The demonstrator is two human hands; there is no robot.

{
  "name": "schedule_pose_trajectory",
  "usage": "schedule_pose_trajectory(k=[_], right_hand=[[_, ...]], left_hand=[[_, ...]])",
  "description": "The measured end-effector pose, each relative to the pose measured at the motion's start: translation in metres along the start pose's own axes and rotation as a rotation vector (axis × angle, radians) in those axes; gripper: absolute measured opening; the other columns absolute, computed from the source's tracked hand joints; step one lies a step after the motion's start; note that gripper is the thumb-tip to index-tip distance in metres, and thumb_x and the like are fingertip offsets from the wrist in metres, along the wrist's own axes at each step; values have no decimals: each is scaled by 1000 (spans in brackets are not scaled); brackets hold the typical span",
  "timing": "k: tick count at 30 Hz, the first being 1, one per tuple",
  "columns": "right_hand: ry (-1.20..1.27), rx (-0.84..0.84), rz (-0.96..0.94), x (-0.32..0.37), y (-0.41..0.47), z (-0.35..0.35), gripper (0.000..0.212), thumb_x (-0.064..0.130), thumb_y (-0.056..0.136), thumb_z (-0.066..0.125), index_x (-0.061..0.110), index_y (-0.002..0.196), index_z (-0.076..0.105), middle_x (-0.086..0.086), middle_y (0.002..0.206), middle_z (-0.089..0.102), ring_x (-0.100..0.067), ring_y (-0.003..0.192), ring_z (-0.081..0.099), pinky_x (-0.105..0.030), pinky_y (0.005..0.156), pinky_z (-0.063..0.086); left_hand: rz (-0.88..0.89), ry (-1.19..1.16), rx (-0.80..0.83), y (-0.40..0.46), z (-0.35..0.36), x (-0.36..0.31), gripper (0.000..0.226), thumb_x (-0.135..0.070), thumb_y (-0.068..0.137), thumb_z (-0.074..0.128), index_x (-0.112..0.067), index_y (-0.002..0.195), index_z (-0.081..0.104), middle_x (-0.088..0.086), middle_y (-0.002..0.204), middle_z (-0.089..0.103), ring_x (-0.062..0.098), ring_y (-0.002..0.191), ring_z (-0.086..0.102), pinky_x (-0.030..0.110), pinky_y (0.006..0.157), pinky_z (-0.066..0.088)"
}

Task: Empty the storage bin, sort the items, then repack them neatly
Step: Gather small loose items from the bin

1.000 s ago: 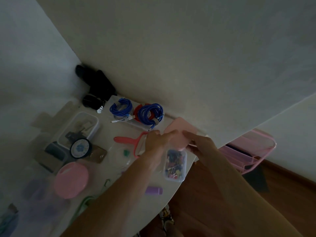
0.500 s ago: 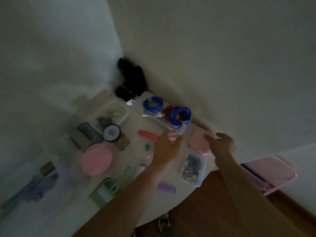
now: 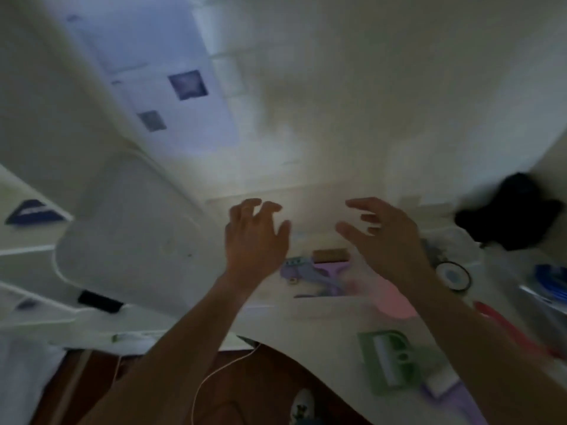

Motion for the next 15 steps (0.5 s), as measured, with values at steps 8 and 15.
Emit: schedule_pose_trajectory(k=[8,15], right_hand=[[-371,389,131,-61,44,145,47,32,84,72,25,128,58,3,129,62,-13,103,63,-22,87,44],[-639,695,130,-118,84,234,72,51,74,67,29,139,44,0,133,57,-25,123,52,-31,96,42]], left_hand=[[-80,142,530,-2,79,167,55,-39,92,58,-27,143,41,8,138,47,31,127,48,41,102,41],[12,209,879,26,182,207,76,-40,82,75,-19,143,36,10,131,51,31,120,53,44,98,48]])
Point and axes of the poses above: each hand's wrist, its own y-axis towards the middle knuckle, its own z-axis out of the palm, x = y × z, the point moved 7 cm from there along y, towards the middle knuckle
